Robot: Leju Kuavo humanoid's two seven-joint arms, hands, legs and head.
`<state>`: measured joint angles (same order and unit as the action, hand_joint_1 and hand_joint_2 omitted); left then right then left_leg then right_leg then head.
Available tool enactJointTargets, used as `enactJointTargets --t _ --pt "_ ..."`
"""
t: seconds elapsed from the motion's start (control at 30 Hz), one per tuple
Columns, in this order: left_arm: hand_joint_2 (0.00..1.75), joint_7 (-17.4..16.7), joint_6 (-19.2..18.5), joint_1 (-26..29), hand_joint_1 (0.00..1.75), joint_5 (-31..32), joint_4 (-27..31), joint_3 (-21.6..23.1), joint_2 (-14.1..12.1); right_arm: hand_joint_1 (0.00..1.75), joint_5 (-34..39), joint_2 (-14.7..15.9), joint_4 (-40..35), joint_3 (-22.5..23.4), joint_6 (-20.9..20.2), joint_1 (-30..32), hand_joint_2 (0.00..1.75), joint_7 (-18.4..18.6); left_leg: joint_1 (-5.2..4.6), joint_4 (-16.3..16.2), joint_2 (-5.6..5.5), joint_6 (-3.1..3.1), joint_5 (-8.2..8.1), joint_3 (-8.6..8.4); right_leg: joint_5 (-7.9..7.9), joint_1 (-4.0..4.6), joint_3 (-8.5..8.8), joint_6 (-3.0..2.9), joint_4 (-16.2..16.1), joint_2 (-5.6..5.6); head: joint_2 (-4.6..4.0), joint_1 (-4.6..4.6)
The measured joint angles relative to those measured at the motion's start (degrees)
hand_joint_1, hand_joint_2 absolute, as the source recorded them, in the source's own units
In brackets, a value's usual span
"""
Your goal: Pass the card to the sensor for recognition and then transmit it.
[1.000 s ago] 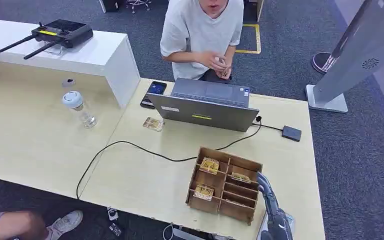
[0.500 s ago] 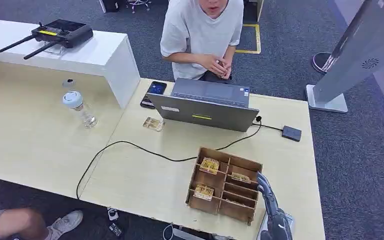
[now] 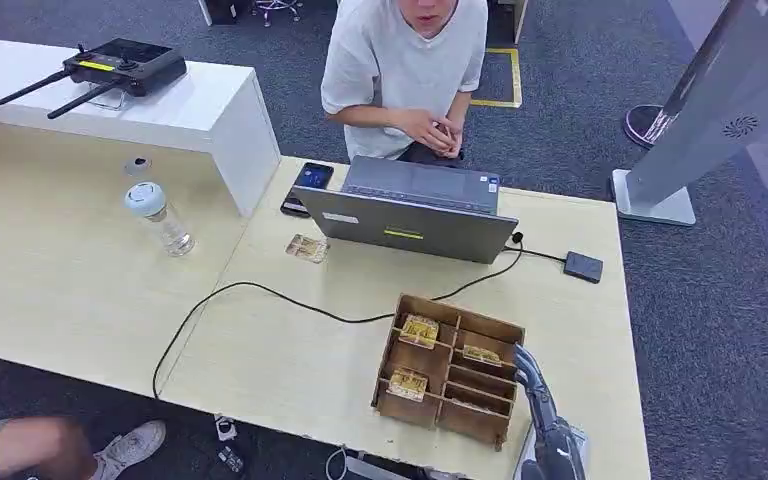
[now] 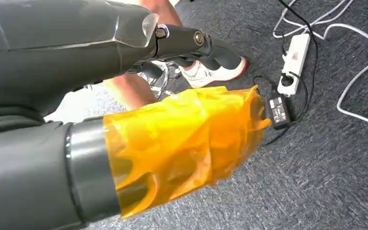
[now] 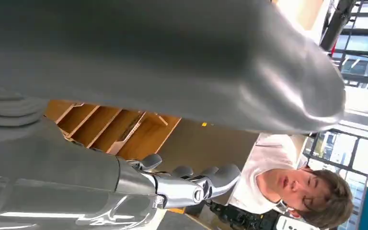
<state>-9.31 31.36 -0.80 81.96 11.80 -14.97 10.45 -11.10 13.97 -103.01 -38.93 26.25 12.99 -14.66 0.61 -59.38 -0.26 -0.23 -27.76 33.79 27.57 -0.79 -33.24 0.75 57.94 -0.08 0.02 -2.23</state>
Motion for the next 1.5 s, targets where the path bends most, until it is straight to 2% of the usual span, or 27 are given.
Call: enactJointTargets --t 1.5 --pt "0.0 0.13 0.13 0.0 0.0 0.31 0.0 0.02 0.02 0.0 -0.31 0.0 0.02 0.0 0.07 -0.01 0.0 -0.31 0.0 0.0 0.0 0.0 0.0 0.0 0.0 0.0 0.0 0.0 0.0 0.0 0.0 0.0"
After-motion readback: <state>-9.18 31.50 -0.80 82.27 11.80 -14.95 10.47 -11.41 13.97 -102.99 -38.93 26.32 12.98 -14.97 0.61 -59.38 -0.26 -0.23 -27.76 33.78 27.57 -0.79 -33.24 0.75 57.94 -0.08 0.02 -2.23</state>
